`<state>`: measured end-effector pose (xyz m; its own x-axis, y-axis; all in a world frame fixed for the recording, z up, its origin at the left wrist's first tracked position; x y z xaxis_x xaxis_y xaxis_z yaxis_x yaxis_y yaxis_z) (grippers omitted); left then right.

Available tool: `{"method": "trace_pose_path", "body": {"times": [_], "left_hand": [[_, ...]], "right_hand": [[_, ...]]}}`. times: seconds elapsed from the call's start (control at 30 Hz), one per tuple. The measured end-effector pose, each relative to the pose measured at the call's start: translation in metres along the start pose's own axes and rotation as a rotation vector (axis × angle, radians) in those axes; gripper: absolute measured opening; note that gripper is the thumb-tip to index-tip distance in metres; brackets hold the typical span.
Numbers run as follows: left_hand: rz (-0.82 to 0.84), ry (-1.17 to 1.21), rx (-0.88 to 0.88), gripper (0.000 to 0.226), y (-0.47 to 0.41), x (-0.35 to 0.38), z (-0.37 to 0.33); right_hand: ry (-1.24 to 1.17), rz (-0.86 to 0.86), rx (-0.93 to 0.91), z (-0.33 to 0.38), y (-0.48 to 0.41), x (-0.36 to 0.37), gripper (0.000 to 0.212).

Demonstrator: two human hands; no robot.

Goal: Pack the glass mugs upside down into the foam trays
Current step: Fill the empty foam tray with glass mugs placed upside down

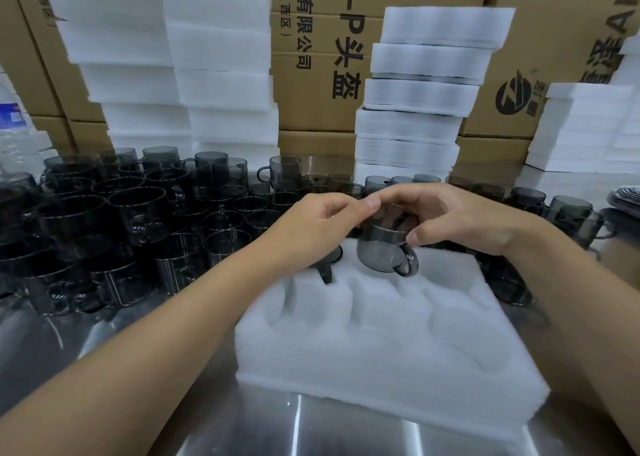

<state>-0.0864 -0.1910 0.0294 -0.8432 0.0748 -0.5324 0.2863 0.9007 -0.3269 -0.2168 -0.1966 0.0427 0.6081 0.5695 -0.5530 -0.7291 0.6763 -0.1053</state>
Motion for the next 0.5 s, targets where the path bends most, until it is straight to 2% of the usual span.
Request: {"method": "trace_pose_path", "body": {"times": [0.23,0.5], "left_hand": [[0.065,-0.062,-0.012,0.031,0.0004,0.0050,0.0015],[0.086,-0.074,-0.015,0.048,-0.0014,0.0066,0.0026]], "right_hand": [[0.017,0.043,0.025,0.0001,0.0018,0.0004,0.053],[0.029,0.106,0.008,0.0037,0.0015,0.0086,0.058]]}}
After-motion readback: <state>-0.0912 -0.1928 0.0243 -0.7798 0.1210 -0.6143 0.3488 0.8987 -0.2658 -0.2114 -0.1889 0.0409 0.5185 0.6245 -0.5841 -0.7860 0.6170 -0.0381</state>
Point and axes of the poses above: each hand's wrist, its own y-axis away from the middle knuckle, its own x-axis out of the palm, z = x × y, the point moved 8 cm from there along -y, towards the middle knuckle, and after that the axes turned 1 degree about x, right-handed, at the moved point
